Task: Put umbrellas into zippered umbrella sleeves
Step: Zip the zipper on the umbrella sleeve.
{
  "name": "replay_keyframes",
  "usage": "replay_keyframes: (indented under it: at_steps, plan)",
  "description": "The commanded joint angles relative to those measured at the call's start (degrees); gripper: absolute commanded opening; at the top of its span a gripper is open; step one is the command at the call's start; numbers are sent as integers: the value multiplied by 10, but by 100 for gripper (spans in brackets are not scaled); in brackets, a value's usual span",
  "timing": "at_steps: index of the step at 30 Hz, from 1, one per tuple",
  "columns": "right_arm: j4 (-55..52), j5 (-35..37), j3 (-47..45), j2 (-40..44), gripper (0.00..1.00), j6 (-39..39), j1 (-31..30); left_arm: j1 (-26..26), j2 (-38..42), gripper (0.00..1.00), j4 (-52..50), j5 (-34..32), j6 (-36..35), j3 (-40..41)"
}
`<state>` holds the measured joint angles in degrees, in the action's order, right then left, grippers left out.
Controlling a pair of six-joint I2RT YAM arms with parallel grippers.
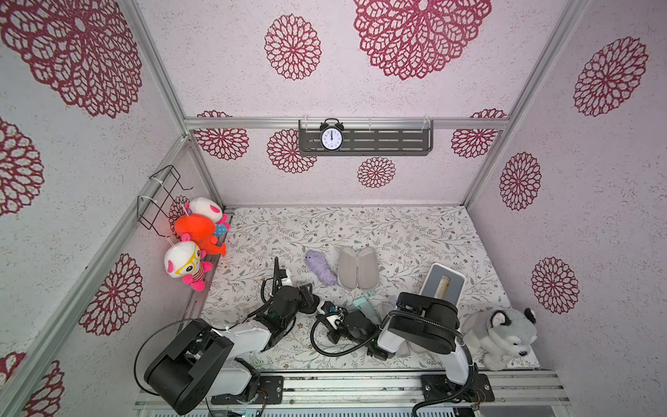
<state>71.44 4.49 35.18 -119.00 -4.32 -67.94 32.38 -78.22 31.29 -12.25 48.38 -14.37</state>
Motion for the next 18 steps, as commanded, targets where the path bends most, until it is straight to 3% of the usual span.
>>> replay_keyframes:
  at_steps: [1, 7, 11, 18]
  plan:
    - [-36, -31, 10, 0, 0, -20, -34, -3, -40, 56, -123, 51, 22, 35]
    - [-9, -8, 21, -14, 0, -59, -39, -3, -46, 53, -112, 56, 29, 43]
    - [9, 46, 28, -20, 0, -88, -47, -3, -54, 52, -100, 61, 34, 46]
    - [-7, 45, 73, -38, 0, -85, -51, -3, -75, 49, -72, 75, 40, 54]
